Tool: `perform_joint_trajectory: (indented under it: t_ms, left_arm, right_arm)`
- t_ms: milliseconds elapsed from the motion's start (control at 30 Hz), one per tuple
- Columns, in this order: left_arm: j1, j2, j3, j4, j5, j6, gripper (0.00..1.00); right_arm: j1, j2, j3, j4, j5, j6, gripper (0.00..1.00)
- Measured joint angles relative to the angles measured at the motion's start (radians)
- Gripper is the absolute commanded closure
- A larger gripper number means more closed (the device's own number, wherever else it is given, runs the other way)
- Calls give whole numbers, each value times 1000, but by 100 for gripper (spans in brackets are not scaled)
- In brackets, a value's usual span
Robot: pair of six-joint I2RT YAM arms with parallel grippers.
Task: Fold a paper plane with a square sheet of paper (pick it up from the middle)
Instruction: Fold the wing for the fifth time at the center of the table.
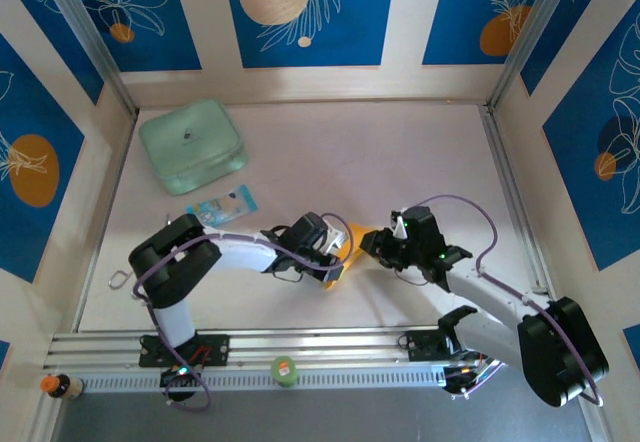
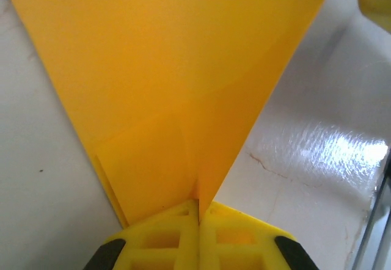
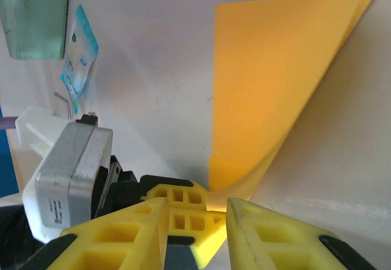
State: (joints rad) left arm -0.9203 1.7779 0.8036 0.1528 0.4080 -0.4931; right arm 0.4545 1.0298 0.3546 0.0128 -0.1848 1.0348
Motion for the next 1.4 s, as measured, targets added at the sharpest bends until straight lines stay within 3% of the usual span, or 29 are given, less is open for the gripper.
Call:
perform_joint_trajectory:
  t_ms: [400,900,1400]
  left_arm:
    - [63,43,-44,159,146,-119,100]
    - [111,58,-123,339,222,-261,100]
    - [135,79,-139,404,262,-352,100]
  right_arm:
    - [-2,-1,-26,84,-95,-43,83]
    - [9,248,20,190,-185,-81,88]
    - [-29,470,71,339,-241,-81,90]
